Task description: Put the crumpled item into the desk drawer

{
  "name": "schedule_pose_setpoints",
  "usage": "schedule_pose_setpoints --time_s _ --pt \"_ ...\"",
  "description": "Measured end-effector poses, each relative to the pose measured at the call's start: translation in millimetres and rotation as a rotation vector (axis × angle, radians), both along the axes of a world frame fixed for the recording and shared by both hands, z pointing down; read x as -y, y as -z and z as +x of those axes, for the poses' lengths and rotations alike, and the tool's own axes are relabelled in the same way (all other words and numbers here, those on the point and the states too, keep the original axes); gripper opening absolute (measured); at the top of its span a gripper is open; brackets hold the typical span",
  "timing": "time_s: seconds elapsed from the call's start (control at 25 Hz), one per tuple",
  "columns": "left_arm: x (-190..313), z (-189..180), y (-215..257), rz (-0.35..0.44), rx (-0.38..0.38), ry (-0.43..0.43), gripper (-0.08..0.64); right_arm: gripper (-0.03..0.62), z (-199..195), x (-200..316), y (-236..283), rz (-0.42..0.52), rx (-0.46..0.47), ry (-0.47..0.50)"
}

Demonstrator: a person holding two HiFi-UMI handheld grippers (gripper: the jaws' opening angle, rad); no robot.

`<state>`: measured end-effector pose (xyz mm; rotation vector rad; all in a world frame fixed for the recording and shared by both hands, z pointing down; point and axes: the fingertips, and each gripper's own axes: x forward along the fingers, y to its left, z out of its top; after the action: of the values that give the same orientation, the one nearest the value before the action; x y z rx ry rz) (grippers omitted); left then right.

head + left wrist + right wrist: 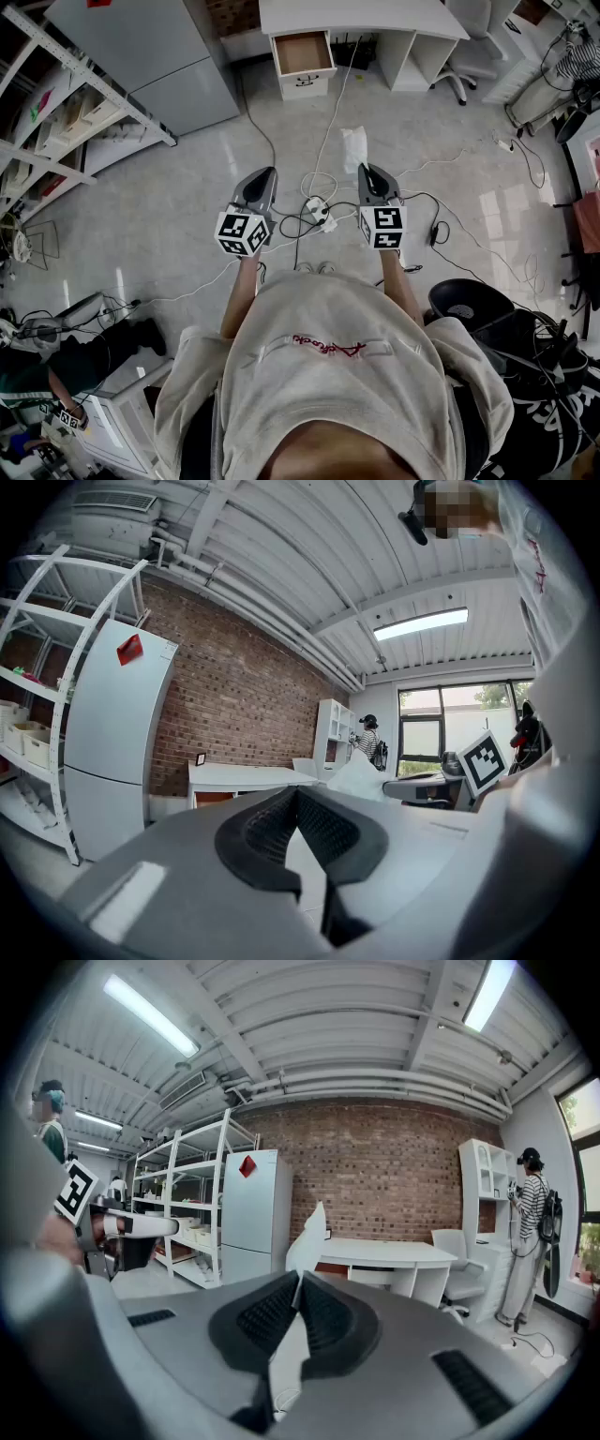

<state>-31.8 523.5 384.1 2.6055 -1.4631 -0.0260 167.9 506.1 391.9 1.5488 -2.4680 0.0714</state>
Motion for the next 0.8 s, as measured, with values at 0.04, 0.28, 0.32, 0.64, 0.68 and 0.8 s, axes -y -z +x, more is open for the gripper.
schedule_pose_setpoints --time_s 0.04,0.28,0.32,0.64,0.68,0.8 --pt "3 1 1 0.0 0.001 0.003 0.009 0.012 1 3 0 -0.001 0.0 0.003" --pt "12 12 2 0.002 0.011 0.014 0.009 0.012 10 17 1 0.003 0.002 0.02" --pt "12 15 2 0.001 0.013 0.016 0.009 0.012 11 18 1 0.003 0.003 0.024" --pt "5 26 -3 -0.018 0.025 0.037 0.009 0.012 18 18 -3 -0.006 0.016 0.059" --pt "3 27 -5 -0.024 0.028 0.038 0.009 0.012 19 17 -5 -0.011 0.014 0.063" --pt "-1 32 -15 -0.045 0.036 0.039 0.009 0.012 21 16 -12 -0.029 0.011 0.075"
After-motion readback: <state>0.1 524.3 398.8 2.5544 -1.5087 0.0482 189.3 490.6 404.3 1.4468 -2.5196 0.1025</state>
